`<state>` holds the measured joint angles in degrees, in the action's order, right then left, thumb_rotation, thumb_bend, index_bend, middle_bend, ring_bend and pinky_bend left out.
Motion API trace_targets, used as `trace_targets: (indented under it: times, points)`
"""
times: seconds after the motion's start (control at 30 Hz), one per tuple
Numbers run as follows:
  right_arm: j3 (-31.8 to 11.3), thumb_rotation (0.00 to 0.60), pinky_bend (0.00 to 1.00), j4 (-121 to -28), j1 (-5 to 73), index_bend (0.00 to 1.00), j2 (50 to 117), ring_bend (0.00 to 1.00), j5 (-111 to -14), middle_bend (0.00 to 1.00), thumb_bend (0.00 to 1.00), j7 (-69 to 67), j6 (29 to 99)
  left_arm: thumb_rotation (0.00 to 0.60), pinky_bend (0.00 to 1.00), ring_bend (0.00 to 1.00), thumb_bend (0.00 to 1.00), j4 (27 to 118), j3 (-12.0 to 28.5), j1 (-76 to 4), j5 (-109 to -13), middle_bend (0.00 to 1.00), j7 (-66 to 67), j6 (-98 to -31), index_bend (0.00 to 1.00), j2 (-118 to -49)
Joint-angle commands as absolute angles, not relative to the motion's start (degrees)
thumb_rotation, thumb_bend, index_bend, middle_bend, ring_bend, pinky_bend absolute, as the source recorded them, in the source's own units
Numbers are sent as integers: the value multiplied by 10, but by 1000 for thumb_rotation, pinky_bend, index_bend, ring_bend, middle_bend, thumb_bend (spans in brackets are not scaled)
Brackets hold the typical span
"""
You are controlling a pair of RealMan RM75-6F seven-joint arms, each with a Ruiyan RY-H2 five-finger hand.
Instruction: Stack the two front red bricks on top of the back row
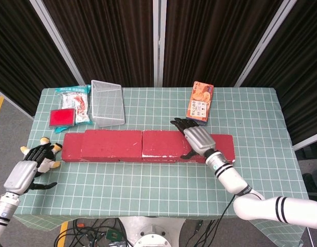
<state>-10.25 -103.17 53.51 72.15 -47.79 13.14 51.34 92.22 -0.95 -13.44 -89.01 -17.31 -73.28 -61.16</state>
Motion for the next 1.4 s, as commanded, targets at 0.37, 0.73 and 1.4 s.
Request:
trace_targets:
  times: [0.37, 0.73, 1.4]
  points:
    - [-97, 600, 0, -1059, 430, 0, 608, 0, -587, 0, 0, 7, 547, 600, 0, 0, 0, 1027, 57, -240, -810, 0, -17, -617, 41, -666]
    - [-91, 600, 0, -1024, 343, 0, 551, 0, -693, 0, 0, -140, 589, 600, 0, 0, 0, 1046, 96, -290, -698, 0, 105, -605, 41, -747]
    - [-91, 600, 0, -945, 307, 0, 563, 0, -755, 0, 0, -251, 580, 600, 0, 0, 0, 1029, 130, -357, -596, 0, 273, -658, 41, -867]
